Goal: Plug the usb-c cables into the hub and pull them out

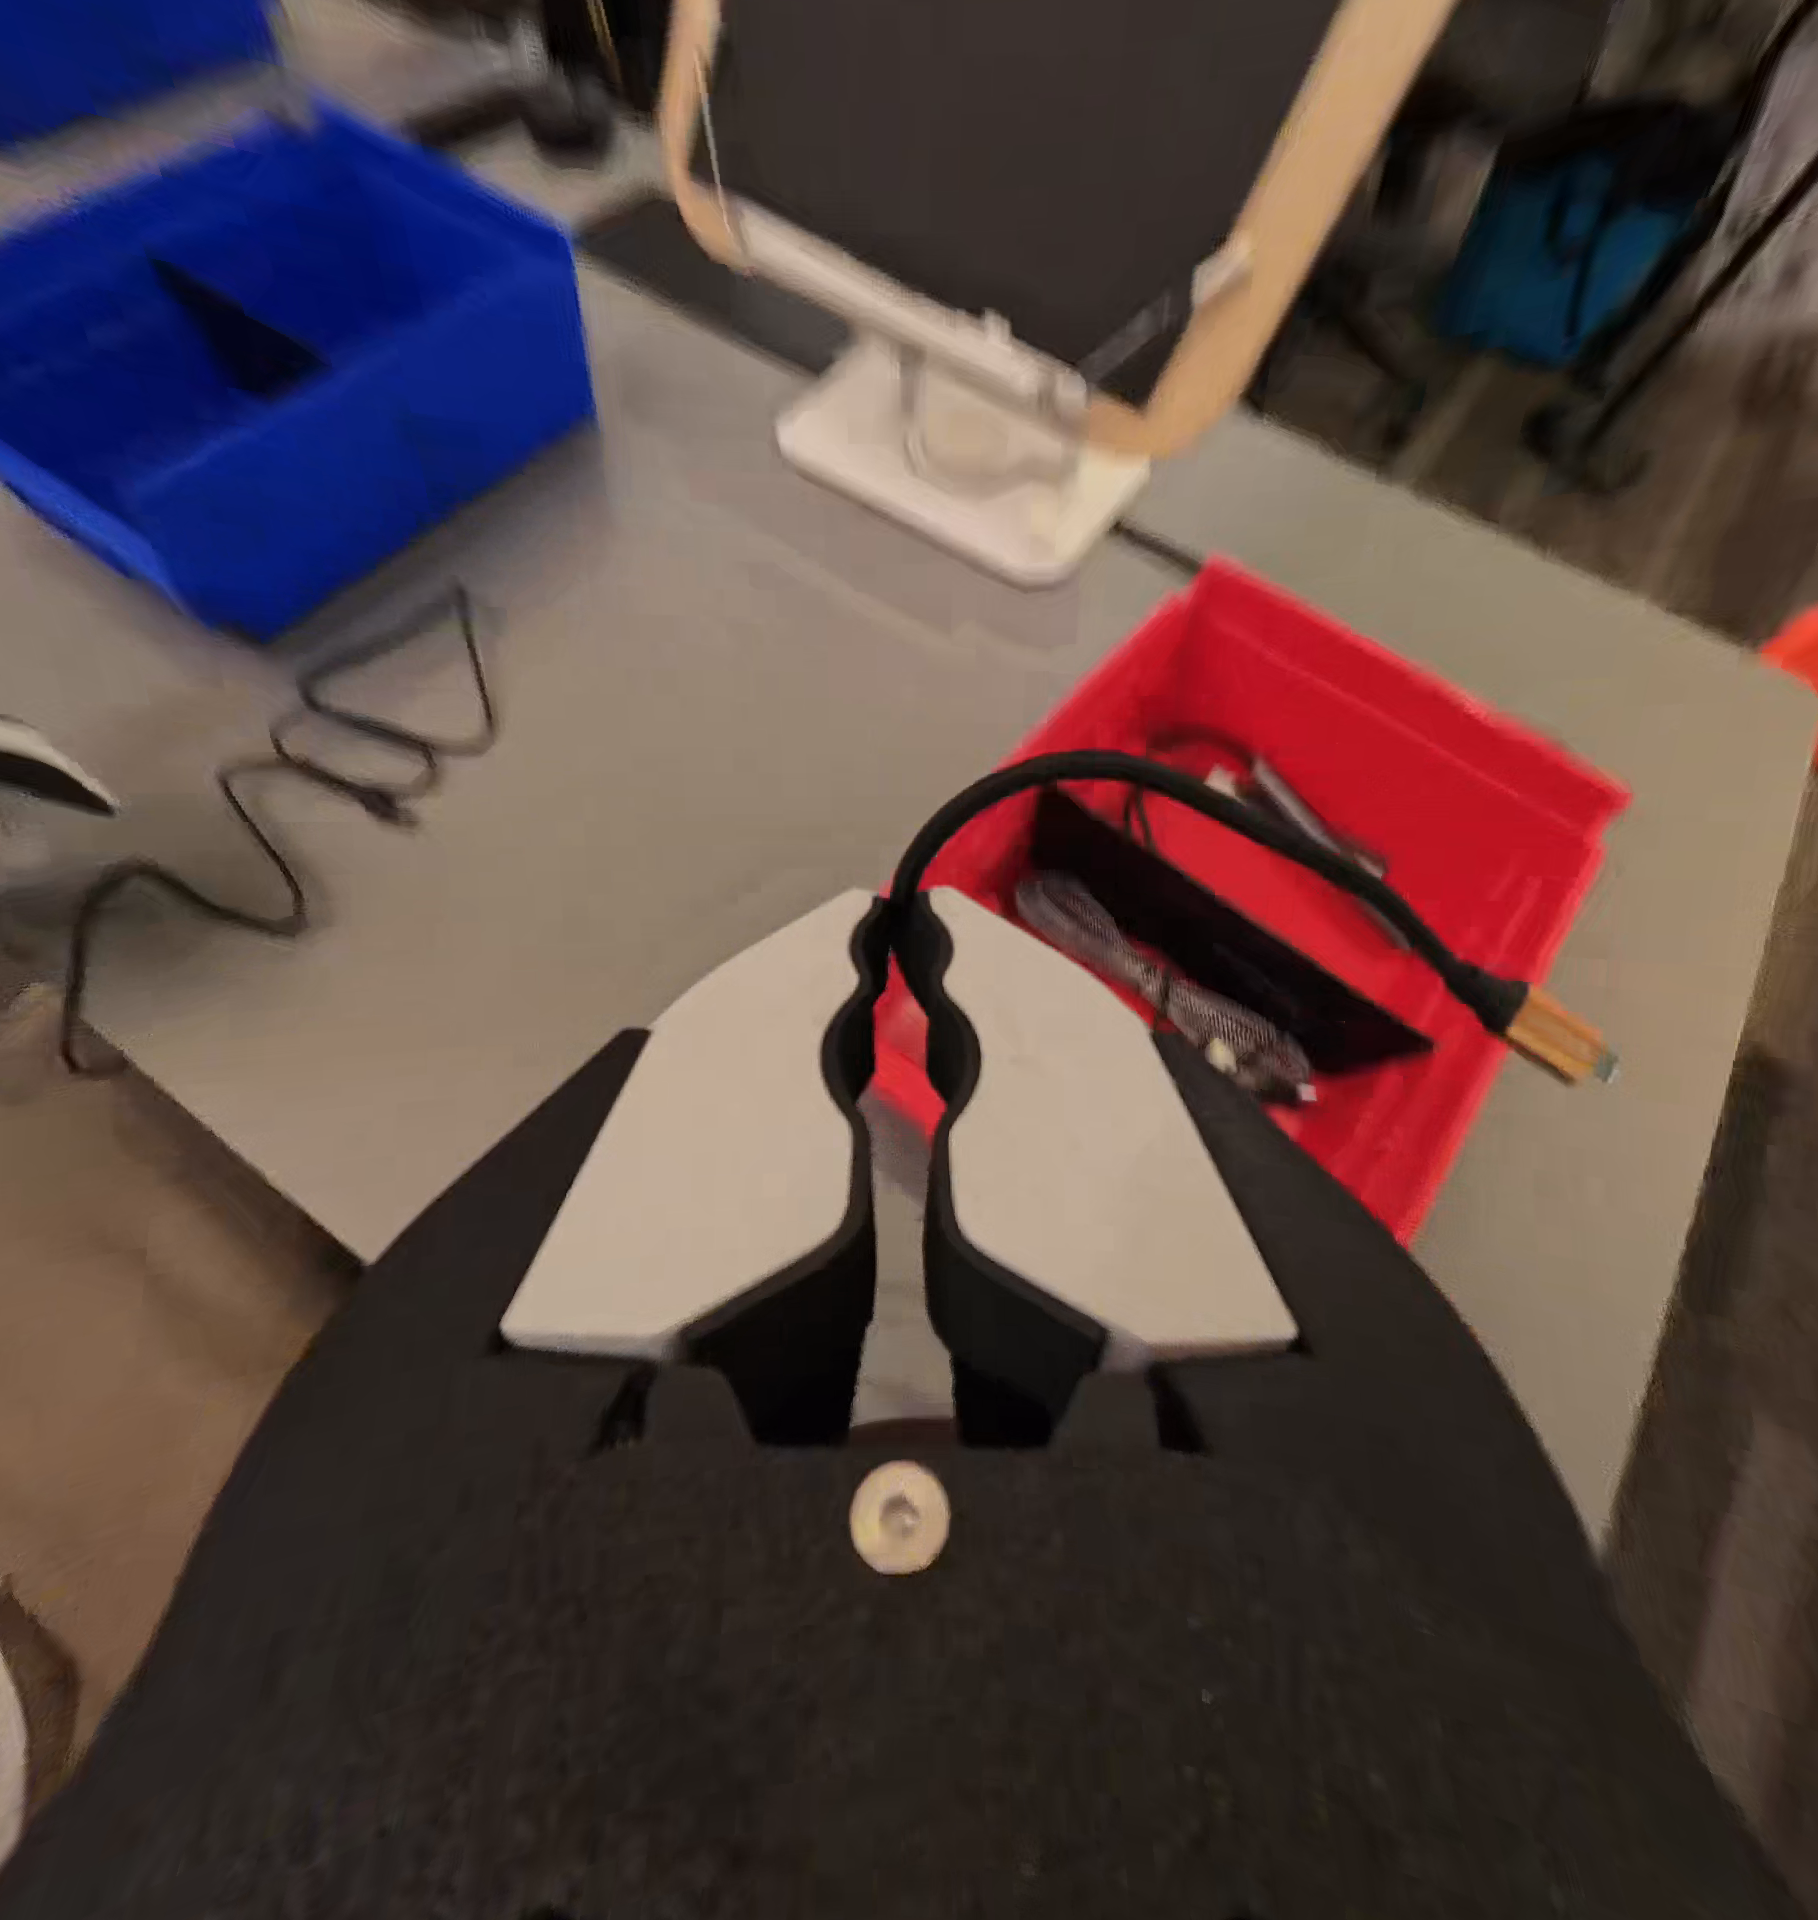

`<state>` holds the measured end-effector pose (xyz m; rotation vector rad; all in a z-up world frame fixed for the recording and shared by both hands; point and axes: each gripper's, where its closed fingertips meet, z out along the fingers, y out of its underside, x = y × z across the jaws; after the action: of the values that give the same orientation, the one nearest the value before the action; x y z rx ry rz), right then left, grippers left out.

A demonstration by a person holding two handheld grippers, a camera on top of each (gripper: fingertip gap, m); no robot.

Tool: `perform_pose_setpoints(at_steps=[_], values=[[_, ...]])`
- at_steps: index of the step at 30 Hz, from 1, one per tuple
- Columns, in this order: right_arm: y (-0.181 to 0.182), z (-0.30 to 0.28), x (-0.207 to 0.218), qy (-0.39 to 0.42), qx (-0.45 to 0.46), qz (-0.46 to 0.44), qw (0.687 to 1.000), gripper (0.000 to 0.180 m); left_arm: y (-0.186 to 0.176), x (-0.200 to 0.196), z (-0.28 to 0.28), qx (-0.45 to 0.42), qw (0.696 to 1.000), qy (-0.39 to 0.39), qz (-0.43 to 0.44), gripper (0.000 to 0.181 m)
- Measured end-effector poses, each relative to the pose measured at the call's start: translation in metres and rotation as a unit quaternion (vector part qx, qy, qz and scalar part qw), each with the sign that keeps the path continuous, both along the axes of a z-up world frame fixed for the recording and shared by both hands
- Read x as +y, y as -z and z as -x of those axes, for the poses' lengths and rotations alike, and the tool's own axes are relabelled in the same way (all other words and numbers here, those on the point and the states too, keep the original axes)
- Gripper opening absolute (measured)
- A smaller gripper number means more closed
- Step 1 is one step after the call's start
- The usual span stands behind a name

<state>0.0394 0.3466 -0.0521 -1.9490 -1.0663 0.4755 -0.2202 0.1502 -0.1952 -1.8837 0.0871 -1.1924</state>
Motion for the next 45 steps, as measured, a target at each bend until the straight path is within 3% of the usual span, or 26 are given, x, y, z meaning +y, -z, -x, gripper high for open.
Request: perform_pose_setpoints(at_steps=[8,15,17,20,22,24,26,30,32,36,41,43,45], values=[[0.106,-0.007,0.057,-0.006,-0.182,0.115,0.977,0.003,0.011,-0.005,-0.017,0.095,0.995,0.025,-0.014,0.035],[0.182,0.036,0.068,-0.075,-0.228,0.191,0.952,0.005,0.019,-0.005,-0.006,0.219,0.975,0.005,-0.045,0.035],[0.195,0.043,0.067,-0.084,-0.228,0.187,0.952,0.006,0.021,-0.005,0.007,0.260,0.964,-0.007,-0.053,0.035],[0.204,0.039,0.074,-0.076,-0.232,0.150,0.958,0.029,0.030,-0.009,0.039,0.348,0.936,-0.020,-0.052,0.035],[0.193,0.030,0.082,-0.046,-0.223,0.106,0.968,0.037,0.040,-0.016,0.076,0.416,0.908,-0.048,-0.014,0.034],[0.172,0.018,0.087,-0.018,-0.239,0.028,0.970,0.042,0.035,-0.028,0.092,0.407,0.912,-0.055,-0.002,0.035],[0.151,0.022,0.072,-0.027,-0.227,-0.022,0.973,0.040,0.036,-0.044,0.093,0.396,0.918,-0.029,0.012,0.036],[0.126,0.071,0.008,-0.115,-0.149,-0.017,0.982,0.040,0.051,-0.064,0.066,0.439,0.896,0.064,-0.001,0.037],[0.130,0.099,-0.037,-0.196,-0.138,-0.007,0.971,0.049,0.058,-0.063,0.045,0.448,0.887,0.109,-0.020,0.031],[0.139,0.126,-0.076,-0.225,-0.158,-0.069,0.959,0.040,0.080,-0.054,0.047,0.489,0.859,0.148,-0.004,0.030],[0.156,0.131,-0.122,-0.275,-0.122,-0.030,0.953,0.038,0.073,-0.052,0.054,0.421,0.888,0.186,0.001,0.026],[0.166,0.127,-0.134,-0.291,-0.103,0.001,0.951,0.038,0.073,-0.053,0.050,0.401,0.890,0.217,-0.013,0.031],[0.173,0.121,-0.138,-0.293,-0.093,0.025,0.951,0.037,0.080,-0.046,0.052,0.421,0.877,0.229,-0.015,0.047]])
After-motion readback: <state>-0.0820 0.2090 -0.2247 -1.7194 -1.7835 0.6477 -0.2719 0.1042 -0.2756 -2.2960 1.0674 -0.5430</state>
